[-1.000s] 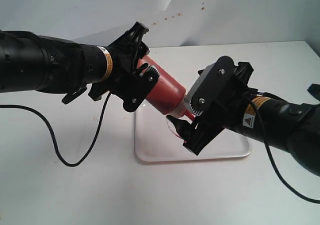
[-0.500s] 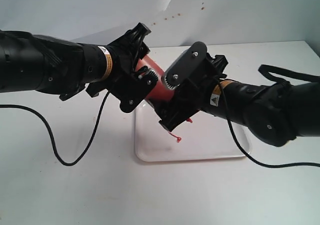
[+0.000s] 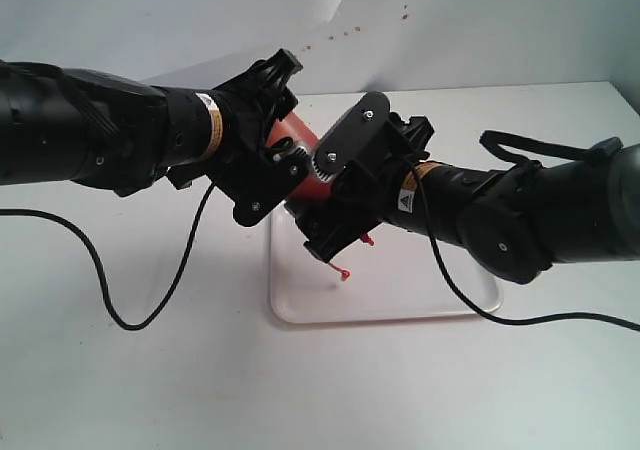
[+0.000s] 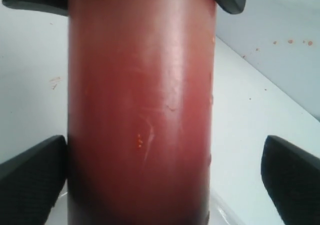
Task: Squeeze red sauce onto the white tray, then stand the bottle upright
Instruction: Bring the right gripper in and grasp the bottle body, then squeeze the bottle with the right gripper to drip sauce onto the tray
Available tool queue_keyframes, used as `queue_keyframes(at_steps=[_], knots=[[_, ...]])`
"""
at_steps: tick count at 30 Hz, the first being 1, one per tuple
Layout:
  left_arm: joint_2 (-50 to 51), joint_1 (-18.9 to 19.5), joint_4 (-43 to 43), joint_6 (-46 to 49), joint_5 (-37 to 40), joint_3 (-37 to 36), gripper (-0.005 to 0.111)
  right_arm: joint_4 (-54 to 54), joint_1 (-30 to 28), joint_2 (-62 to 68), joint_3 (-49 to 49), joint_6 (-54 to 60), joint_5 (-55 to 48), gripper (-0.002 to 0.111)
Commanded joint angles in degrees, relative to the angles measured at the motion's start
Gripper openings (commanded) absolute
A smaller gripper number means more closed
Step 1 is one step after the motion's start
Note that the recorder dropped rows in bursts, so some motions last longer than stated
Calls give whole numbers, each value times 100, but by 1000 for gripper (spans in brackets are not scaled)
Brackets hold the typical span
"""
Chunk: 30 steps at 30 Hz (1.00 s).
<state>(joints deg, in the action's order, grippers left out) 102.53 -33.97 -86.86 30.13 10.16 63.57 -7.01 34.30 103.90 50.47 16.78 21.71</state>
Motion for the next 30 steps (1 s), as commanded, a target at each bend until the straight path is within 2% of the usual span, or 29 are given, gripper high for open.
queue_keyframes(at_steps=[1,6,9,13,19,20,30], knots=[[-122,-27,41,-118,-266,77,0,-46,56,49,32,-197,206,95],[-122,-27,-91,-118,-282,77,0,-201,116,49,32,-197,271,93],[-122,-27,-90,-118,-269,77,0,-201,116,49,32,-197,271,84],[-122,-27,-90,-142,-269,77,0,-201,116,49,32,-186,280,56],[-122,-27,-90,-155,-269,77,0,-201,116,49,32,-186,280,4],[-122,-27,-90,-155,-269,77,0,-201,116,49,32,-186,280,0],[-122,-27,-75,-156,-241,77,0,12,116,49,32,-207,500,0]])
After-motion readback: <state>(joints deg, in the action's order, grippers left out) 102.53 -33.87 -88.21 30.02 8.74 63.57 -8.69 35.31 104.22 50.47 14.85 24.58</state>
